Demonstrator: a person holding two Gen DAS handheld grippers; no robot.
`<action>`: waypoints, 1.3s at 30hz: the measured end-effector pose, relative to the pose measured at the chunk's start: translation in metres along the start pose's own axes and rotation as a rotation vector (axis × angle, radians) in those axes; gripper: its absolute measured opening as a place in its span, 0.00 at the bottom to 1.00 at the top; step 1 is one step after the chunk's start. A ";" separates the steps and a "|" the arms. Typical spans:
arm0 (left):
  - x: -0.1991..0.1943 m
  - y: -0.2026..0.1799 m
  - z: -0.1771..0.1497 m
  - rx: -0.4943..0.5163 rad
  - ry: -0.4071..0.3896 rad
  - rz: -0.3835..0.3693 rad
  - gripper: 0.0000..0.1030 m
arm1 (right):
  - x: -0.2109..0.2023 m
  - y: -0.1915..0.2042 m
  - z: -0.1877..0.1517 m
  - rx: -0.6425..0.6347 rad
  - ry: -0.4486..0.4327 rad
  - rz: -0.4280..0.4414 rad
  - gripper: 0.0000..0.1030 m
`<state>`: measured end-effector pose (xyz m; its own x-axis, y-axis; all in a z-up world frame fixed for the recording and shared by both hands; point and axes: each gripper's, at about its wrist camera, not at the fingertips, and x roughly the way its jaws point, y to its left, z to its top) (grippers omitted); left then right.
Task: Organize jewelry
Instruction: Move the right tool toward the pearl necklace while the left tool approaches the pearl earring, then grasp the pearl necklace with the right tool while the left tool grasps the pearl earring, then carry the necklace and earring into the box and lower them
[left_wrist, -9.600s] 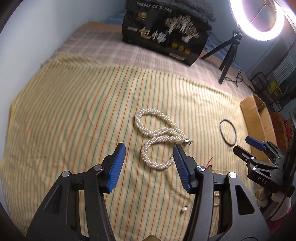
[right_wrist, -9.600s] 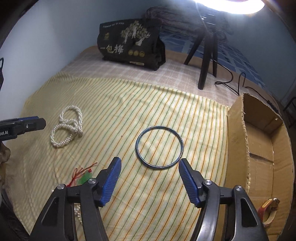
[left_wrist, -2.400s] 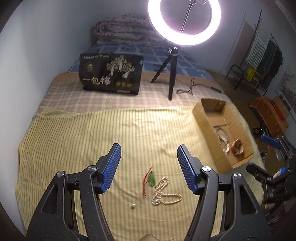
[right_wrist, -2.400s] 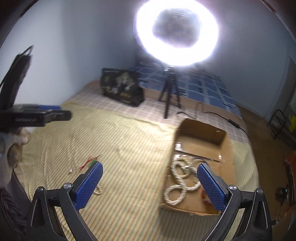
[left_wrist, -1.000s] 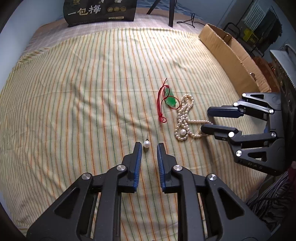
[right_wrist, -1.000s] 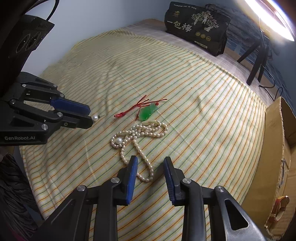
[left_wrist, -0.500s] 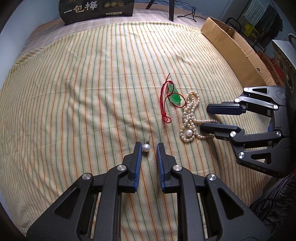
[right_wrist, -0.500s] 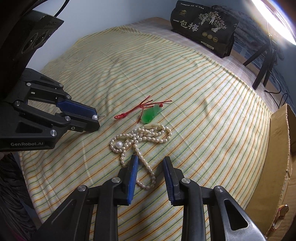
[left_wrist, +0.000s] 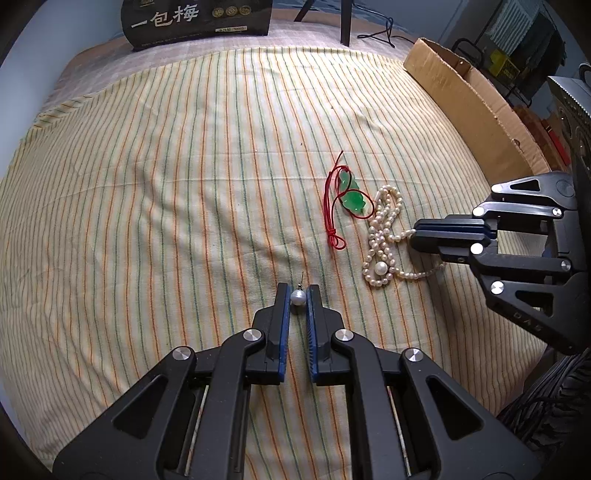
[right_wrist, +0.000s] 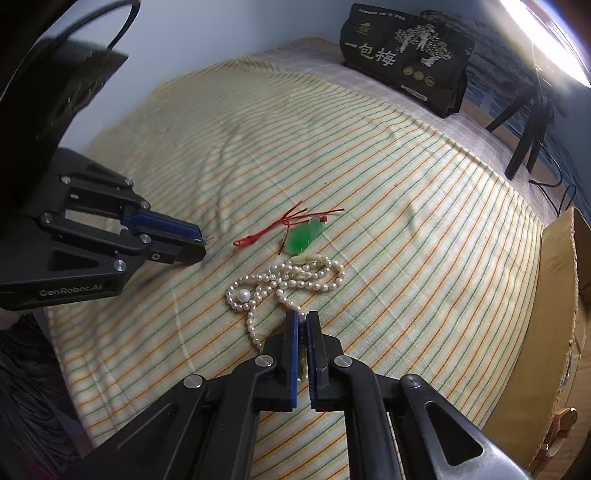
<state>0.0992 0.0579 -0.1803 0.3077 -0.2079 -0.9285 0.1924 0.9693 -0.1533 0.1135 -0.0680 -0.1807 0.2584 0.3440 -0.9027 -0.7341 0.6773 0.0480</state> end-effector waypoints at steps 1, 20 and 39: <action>-0.001 0.001 0.000 -0.003 -0.003 -0.001 0.06 | -0.003 -0.001 0.000 0.004 -0.005 -0.003 0.01; -0.055 0.001 0.010 -0.045 -0.126 -0.037 0.06 | -0.073 -0.019 0.010 0.096 -0.140 -0.031 0.01; -0.115 -0.033 0.046 -0.041 -0.271 -0.095 0.06 | -0.156 -0.051 0.016 0.223 -0.300 -0.044 0.01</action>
<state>0.1005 0.0439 -0.0531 0.5287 -0.3206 -0.7860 0.1964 0.9470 -0.2542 0.1211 -0.1460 -0.0356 0.4833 0.4644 -0.7422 -0.5721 0.8092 0.1337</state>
